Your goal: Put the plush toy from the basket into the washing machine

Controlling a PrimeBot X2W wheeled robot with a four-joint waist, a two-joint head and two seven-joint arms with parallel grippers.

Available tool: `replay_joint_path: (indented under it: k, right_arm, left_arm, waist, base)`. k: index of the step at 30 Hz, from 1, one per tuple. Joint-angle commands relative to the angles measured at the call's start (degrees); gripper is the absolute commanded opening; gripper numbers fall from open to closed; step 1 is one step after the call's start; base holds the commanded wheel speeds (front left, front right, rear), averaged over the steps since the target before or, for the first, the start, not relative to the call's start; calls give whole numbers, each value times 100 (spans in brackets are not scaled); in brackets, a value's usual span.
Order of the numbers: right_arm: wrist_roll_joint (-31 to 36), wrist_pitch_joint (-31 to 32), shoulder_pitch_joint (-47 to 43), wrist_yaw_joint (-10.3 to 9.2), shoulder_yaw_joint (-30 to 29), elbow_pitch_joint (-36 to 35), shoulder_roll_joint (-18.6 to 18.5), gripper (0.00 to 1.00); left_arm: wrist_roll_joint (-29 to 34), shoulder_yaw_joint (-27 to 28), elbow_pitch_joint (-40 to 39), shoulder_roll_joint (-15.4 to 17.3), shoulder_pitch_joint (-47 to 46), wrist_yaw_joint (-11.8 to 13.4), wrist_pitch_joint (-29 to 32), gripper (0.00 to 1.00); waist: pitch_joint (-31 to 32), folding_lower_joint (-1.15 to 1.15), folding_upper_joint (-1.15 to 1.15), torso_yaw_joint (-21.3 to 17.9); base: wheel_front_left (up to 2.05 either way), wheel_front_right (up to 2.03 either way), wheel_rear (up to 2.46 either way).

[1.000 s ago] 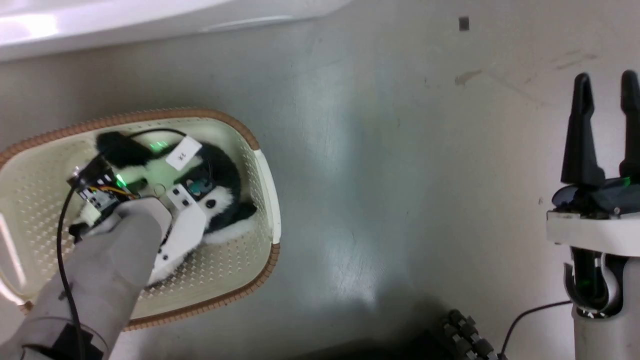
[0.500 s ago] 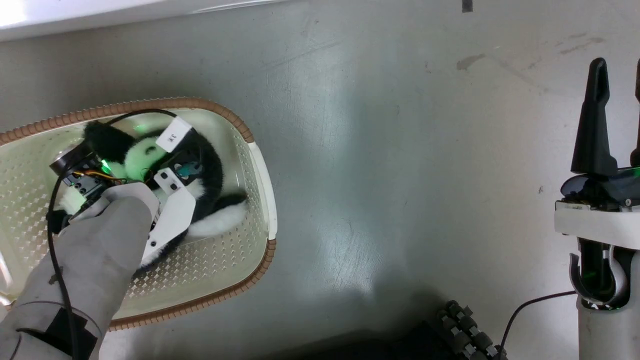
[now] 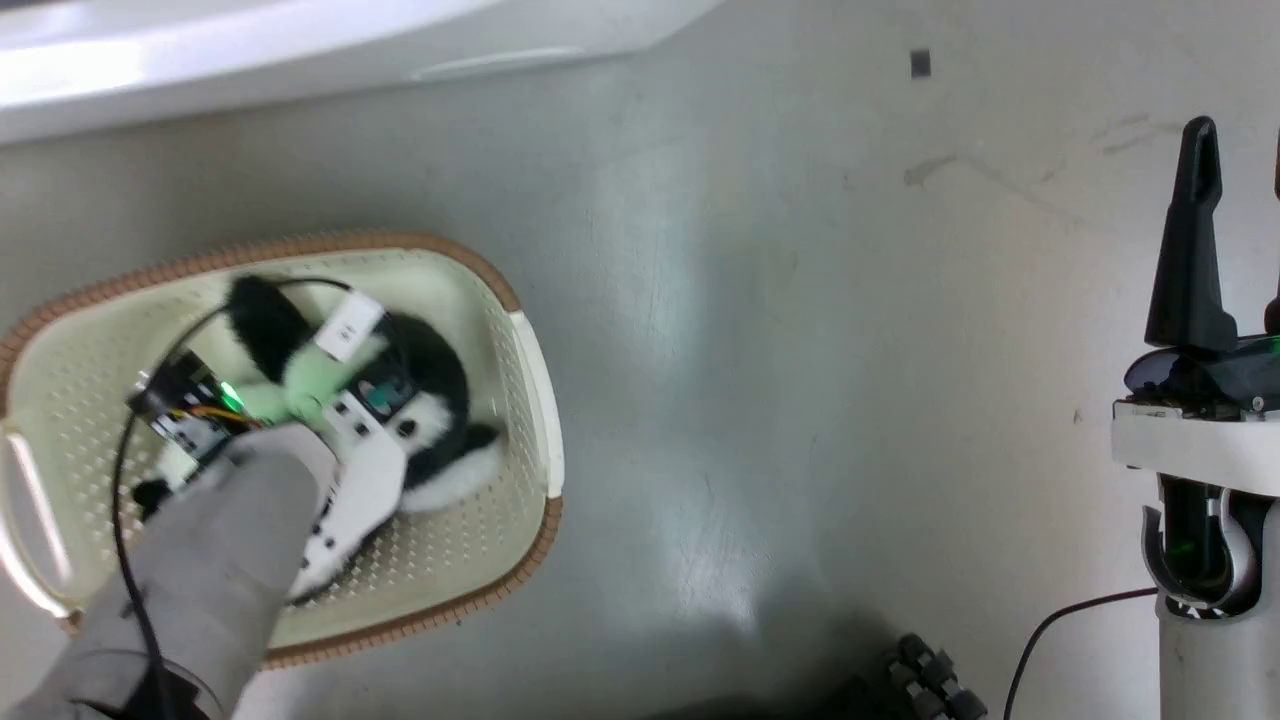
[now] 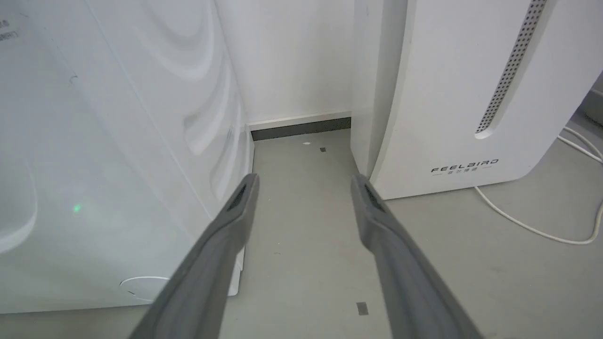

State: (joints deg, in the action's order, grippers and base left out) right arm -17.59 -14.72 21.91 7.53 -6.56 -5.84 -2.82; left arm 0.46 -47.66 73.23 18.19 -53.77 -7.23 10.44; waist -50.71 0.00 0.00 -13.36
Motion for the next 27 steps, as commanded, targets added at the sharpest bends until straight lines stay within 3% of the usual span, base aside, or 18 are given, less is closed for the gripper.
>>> replay_joint_path:
  k: [1,16,27]
  right_arm:
    - [78,-28,2,-4,-18,33,-6,100]
    - [322,-28,-441,-4,-54,237,-6,100]
    - [496,-28,-929,-4,-202,433,-6,100]
  left_arm:
    - [-26,-68,72,-76,255,-22,-85,0]
    - [-373,-229,72,-680,734,-24,-778,0]
    - [-974,-585,72,-932,1076,-25,-1345,0]
  waist:
    - [301,0,0,102]
    - [1511,0,0,544]
    - [2433,0,0,877]
  base:
    - [0,0,0]
    - [0,0,0]
    - [0,0,0]
